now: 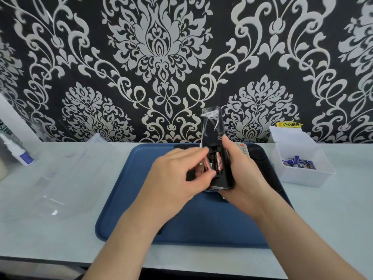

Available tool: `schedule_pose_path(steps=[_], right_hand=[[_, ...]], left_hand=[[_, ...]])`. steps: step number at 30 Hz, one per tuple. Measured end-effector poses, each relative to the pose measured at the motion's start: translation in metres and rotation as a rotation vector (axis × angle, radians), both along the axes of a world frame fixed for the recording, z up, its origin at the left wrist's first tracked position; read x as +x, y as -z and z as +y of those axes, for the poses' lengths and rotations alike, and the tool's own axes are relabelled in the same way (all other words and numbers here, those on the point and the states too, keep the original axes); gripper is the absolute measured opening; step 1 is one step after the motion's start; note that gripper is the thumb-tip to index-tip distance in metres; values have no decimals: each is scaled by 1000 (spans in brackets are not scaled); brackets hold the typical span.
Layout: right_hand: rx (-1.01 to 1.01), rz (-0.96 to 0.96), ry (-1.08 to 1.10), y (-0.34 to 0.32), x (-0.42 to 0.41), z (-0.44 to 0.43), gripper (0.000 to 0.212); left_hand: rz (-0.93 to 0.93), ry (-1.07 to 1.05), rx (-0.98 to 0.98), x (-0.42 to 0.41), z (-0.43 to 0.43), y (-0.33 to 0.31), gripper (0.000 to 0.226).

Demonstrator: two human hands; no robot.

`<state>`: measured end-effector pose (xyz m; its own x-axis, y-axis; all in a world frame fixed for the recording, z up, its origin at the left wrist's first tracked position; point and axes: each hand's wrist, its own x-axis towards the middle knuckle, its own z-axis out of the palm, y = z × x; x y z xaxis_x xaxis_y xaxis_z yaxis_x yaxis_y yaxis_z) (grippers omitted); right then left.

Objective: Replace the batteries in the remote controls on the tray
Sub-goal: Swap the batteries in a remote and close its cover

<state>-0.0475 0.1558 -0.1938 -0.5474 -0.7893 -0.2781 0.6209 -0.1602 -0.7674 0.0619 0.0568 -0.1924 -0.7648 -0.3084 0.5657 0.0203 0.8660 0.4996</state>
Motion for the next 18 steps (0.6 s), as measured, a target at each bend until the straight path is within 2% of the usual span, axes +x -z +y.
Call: schedule_pose_path(steps=[2, 9, 15, 18], right_hand=[[13, 4, 42, -1, 0, 1, 43], [35, 56, 82, -4, 2, 3, 41], [32, 102, 54, -1, 8, 0, 47], [-8, 82, 37, 0, 13, -3, 48]], left_hand=[[-80, 5, -149, -1, 1, 2, 43], [-187, 94, -246, 3, 2, 8, 43], [-85, -44, -175, 1, 0, 10, 30], [-31, -157, -18, -1, 3, 8, 25]])
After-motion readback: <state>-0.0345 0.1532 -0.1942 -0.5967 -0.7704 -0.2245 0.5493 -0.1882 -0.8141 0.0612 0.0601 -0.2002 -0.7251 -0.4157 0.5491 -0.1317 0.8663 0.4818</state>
